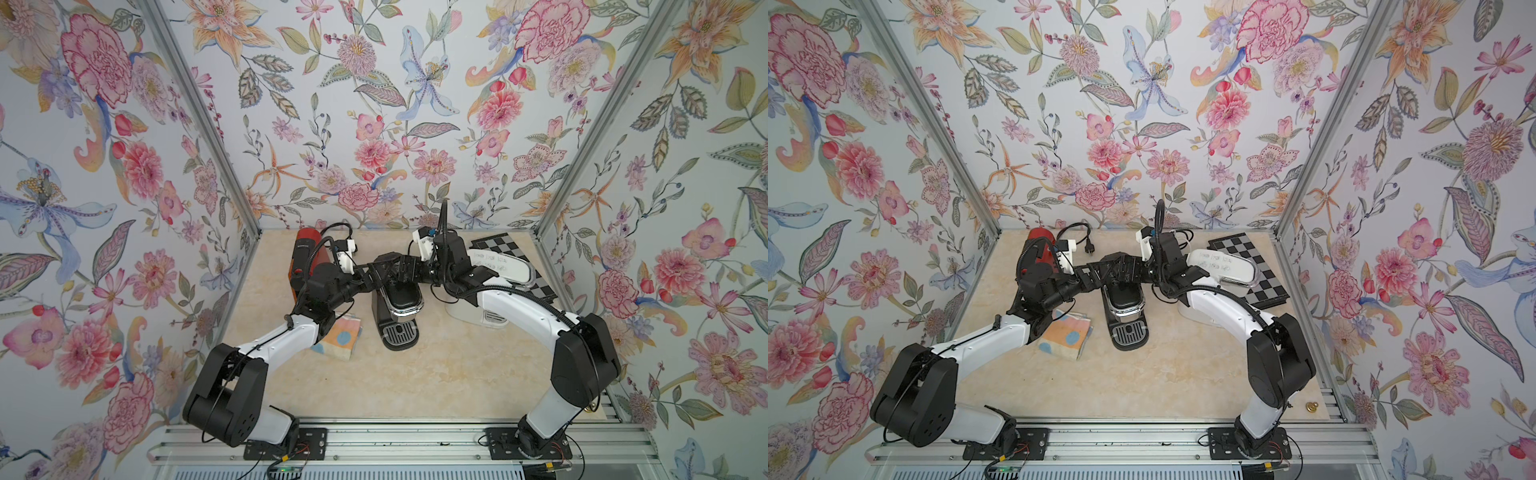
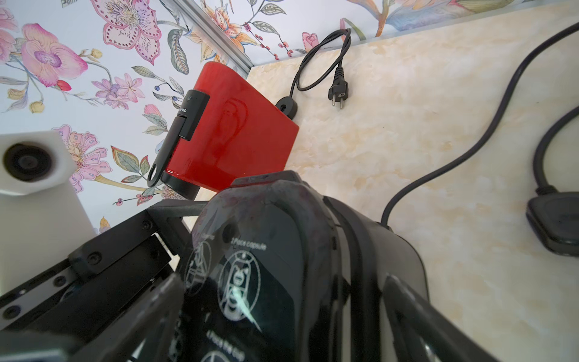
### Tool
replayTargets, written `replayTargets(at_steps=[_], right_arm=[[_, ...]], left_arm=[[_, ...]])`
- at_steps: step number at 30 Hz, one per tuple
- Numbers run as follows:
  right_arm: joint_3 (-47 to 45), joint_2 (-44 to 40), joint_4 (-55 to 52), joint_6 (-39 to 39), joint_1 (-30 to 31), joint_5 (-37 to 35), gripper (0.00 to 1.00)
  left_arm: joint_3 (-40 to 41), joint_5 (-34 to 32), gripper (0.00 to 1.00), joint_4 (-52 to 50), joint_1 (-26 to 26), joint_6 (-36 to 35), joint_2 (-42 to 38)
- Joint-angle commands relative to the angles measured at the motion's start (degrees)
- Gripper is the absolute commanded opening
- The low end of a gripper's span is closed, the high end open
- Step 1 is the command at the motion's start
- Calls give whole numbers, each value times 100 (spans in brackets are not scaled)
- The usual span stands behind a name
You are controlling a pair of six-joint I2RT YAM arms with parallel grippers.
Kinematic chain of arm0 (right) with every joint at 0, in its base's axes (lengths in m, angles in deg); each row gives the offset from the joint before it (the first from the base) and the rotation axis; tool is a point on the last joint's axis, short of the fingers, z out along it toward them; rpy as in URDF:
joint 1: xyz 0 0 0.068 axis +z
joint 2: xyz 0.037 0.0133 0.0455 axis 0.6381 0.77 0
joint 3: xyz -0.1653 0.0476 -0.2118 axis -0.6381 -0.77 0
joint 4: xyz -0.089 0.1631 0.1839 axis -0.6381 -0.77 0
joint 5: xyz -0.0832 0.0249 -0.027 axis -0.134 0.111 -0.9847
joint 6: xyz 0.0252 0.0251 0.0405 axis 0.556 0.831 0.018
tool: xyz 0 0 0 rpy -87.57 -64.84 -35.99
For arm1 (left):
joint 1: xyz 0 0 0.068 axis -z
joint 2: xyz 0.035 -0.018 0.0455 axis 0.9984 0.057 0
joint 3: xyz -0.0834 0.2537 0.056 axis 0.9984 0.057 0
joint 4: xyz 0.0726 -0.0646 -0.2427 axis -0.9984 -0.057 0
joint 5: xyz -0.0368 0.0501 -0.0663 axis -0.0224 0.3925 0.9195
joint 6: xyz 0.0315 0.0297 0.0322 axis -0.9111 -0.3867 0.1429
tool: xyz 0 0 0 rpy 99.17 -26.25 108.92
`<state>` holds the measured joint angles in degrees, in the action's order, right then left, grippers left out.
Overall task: Wipe the surface of a coffee machine
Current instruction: Move the coffee machine to the center of the board.
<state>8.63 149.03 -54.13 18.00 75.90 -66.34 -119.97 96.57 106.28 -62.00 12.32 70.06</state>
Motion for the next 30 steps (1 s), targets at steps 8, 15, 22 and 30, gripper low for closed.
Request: replayTargets(at_steps=[8, 15, 22, 30], right_arm=[[-1149, -689, -1002, 175, 1285, 539, 100], [-1560, -1042, -909, 442, 1708, 311, 100], [-1865, -1414, -926, 660, 1925, 76, 100], [-2014, -1939, -1179, 663, 1921, -63, 100]], left_arm=[[372, -210, 99, 65, 538, 201, -485], [674, -254, 99, -12, 682, 236, -901], [930, -352, 99, -234, 852, 313, -1429], [1421, -567, 99, -293, 1205, 618, -1984]])
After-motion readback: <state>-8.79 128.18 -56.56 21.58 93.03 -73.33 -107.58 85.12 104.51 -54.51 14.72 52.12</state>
